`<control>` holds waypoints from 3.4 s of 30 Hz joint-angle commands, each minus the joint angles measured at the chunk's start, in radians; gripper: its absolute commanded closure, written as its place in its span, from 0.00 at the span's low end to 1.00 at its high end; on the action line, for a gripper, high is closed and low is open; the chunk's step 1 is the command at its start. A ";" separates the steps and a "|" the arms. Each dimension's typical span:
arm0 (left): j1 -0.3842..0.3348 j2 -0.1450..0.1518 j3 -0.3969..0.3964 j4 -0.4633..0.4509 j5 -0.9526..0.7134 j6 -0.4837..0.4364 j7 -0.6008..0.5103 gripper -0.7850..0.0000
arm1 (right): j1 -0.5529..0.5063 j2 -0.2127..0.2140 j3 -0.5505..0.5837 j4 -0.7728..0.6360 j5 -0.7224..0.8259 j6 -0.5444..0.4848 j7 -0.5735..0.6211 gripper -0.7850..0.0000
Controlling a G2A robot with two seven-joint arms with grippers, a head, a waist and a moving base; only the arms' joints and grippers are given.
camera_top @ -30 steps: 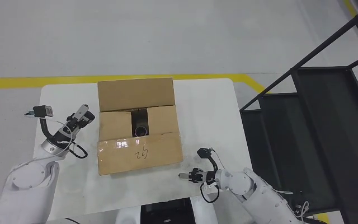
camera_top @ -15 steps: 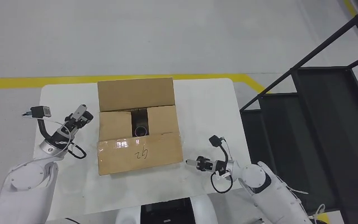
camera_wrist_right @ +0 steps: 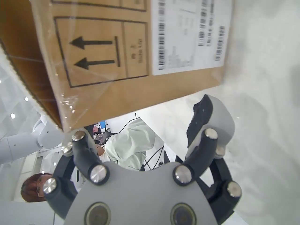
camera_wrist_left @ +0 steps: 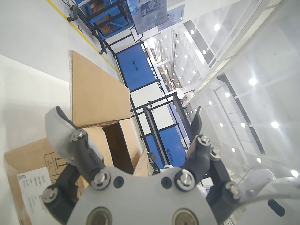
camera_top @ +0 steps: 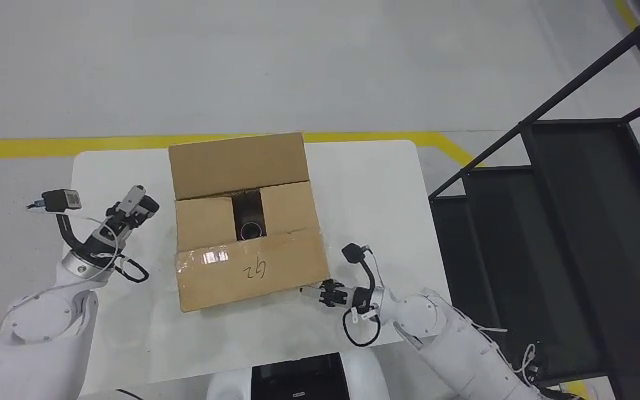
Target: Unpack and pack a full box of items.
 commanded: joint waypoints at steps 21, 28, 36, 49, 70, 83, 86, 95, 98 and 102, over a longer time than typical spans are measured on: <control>-0.024 -0.004 0.014 0.016 0.014 0.007 -0.001 0.00 | 0.005 -0.003 -0.087 -0.011 -0.071 0.067 0.128 0.00; -0.029 -0.005 0.016 0.017 0.017 0.007 -0.003 0.00 | -0.001 -0.006 -0.112 -0.007 -0.107 0.102 0.110 0.00; -0.027 -0.005 0.015 0.015 0.015 0.007 -0.005 0.00 | 0.010 -0.012 -0.131 0.030 -0.157 0.132 0.049 0.00; -0.018 -0.005 0.004 0.010 0.014 0.003 -0.004 0.00 | -0.021 0.020 -0.016 0.002 -0.220 0.177 0.046 0.00; 0.005 -0.006 -0.010 -0.011 0.021 0.009 0.007 0.00 | -0.111 0.047 0.095 -0.147 -0.129 0.137 0.059 0.00; 0.010 -0.006 -0.017 -0.007 0.016 0.010 -0.003 0.00 | 0.003 -0.014 -0.148 -0.019 -0.125 0.141 0.033 0.00; 0.008 -0.007 -0.012 -0.005 0.014 0.010 -0.003 0.00 | 0.025 -0.020 -0.163 0.025 -0.141 0.159 0.019 0.00; 0.005 -0.008 -0.015 0.001 0.011 0.008 -0.007 0.00 | 0.006 0.003 -0.055 0.044 -0.166 0.191 -0.032 0.00; 0.004 -0.008 -0.012 0.003 0.012 0.006 -0.008 0.00 | -0.010 0.015 -0.004 0.039 -0.175 0.198 -0.033 0.00; 0.004 -0.008 -0.014 0.005 0.011 0.005 -0.009 0.00 | -0.027 0.028 0.057 0.028 -0.181 0.208 -0.041 0.00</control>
